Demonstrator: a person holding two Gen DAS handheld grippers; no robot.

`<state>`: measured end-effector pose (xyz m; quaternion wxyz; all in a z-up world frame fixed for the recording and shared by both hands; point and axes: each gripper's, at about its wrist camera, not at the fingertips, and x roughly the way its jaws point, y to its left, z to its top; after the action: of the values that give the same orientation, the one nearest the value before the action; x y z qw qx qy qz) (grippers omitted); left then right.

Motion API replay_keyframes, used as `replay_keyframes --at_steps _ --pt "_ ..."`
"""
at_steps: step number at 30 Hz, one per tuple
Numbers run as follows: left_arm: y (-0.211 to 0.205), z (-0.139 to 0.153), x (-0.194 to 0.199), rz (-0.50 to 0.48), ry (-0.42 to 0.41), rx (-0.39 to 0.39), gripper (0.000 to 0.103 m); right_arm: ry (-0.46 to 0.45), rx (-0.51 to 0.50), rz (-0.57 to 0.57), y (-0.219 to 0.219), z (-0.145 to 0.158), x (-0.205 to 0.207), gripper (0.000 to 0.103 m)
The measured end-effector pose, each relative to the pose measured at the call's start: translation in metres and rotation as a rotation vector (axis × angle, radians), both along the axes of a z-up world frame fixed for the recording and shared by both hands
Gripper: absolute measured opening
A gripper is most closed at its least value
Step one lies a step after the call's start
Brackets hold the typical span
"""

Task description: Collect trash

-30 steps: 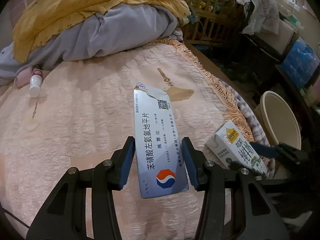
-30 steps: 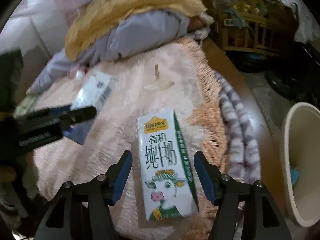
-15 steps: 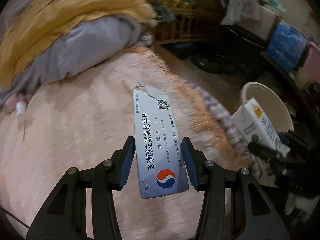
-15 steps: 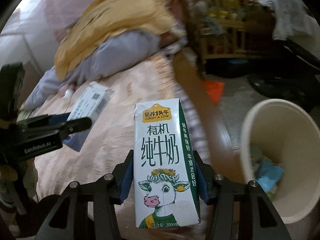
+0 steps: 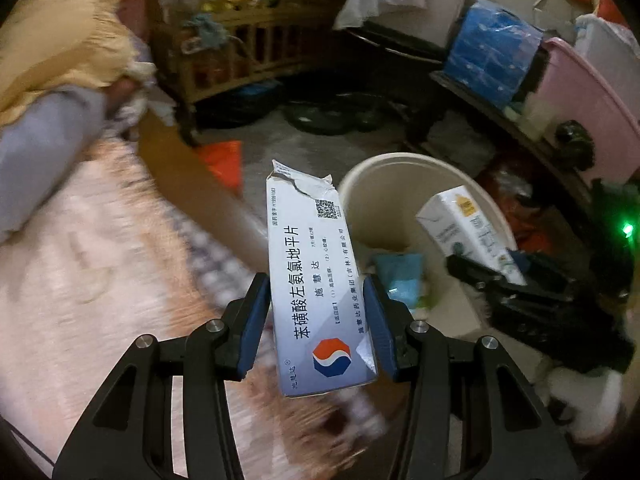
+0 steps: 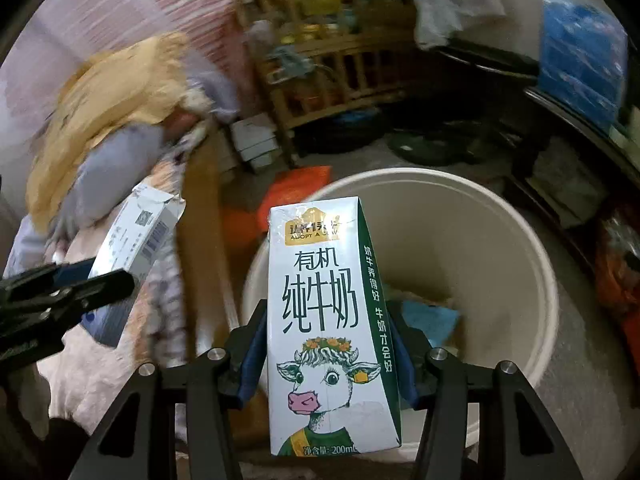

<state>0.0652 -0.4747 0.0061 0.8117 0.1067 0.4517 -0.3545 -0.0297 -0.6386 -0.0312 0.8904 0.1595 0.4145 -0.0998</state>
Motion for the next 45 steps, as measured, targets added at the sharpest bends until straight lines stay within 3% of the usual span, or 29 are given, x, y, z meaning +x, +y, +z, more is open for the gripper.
replay_keyframes --at_steps 6,8,9,13,17,27,35,45 --pt "-0.041 -0.008 0.002 -0.035 0.091 -0.085 0.048 -0.010 0.006 -0.086 -0.032 -0.008 -0.007 0.054" --pt "-0.045 -0.008 0.001 -0.039 0.085 -0.102 0.054 -0.013 -0.026 -0.110 -0.035 -0.006 -0.011 0.070" --pt "-0.045 -0.009 0.002 -0.037 0.086 -0.116 0.060 -0.018 -0.036 -0.116 -0.035 -0.005 -0.013 0.072" --pt "-0.036 -0.008 0.002 -0.022 0.094 -0.128 0.063 -0.042 -0.031 -0.122 -0.032 -0.002 -0.022 0.073" --pt "-0.020 0.000 -0.008 0.007 0.023 -0.098 0.063 -0.085 -0.041 -0.130 -0.019 0.006 -0.033 0.073" --pt "0.029 0.030 -0.049 0.072 -0.184 -0.105 0.063 -0.201 -0.234 -0.165 0.035 0.053 -0.058 0.073" --pt "0.058 0.051 -0.070 0.087 -0.253 -0.167 0.063 -0.273 -0.266 -0.172 0.060 0.083 -0.075 0.073" --pt "0.076 0.068 -0.082 0.111 -0.312 -0.208 0.063 -0.294 -0.270 -0.168 0.073 0.096 -0.084 0.074"
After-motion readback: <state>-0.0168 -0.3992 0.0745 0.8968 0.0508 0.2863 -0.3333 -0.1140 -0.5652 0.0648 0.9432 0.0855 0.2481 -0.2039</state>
